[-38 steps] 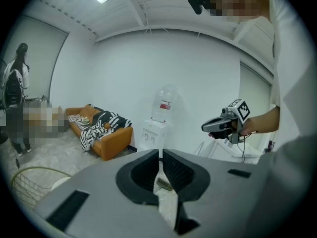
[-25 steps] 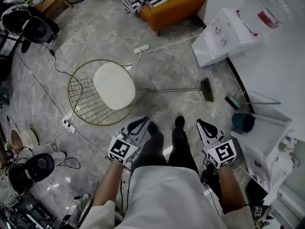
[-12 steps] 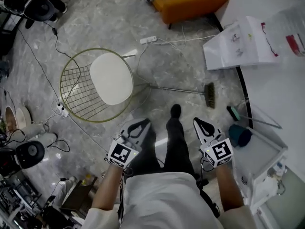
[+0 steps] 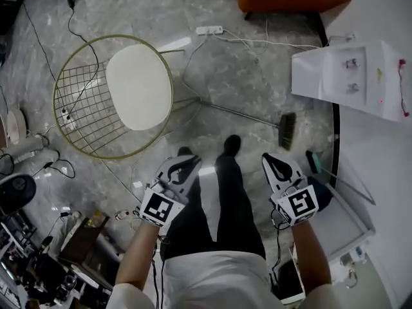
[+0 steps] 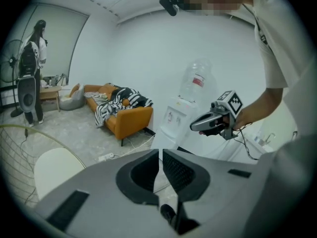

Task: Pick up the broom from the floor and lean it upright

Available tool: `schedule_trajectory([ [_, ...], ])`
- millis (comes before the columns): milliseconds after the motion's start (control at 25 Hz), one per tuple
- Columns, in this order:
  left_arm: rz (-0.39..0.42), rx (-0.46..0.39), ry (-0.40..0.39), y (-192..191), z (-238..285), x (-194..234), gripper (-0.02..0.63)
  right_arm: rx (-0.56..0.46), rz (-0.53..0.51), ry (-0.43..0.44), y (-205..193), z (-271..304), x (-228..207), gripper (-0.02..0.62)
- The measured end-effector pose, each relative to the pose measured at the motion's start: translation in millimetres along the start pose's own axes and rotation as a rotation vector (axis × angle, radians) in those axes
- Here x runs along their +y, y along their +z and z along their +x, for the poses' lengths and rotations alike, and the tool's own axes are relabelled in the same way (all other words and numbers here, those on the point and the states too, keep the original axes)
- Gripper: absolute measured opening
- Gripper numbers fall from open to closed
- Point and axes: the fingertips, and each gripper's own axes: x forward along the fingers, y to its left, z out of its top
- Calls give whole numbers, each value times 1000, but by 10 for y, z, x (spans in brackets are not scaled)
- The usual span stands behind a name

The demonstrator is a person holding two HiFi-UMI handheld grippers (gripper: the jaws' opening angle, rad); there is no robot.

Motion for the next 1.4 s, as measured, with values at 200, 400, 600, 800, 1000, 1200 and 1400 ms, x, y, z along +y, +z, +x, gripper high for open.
schedule_trajectory([
  [200,-2,18,12,-535,519,173,25,56,-29,63,-538,635,-282,0],
  [400,13,39,12,-1208,1003,404,25,78,-41,85,-1078,1306,-536,0],
  [600,-2,81,10,-1802,1273,591,25,101,-19,99,-1602,1901,-669,0],
  [800,-61,69,35,-2351,1651,786,25,138,53,97,-2380,2498,-843,0],
  [1000,-78,84,40,-2916,1858,979,25,150,40,85,-2904,3014,-895,0],
  [1200,-93,123,36,-3461,2027,1123,25,175,9,52,-3469,3520,-1046,0],
  [1400,-93,148,31,-3871,2220,1226,25,208,-8,20,-4009,3930,-1168,2],
])
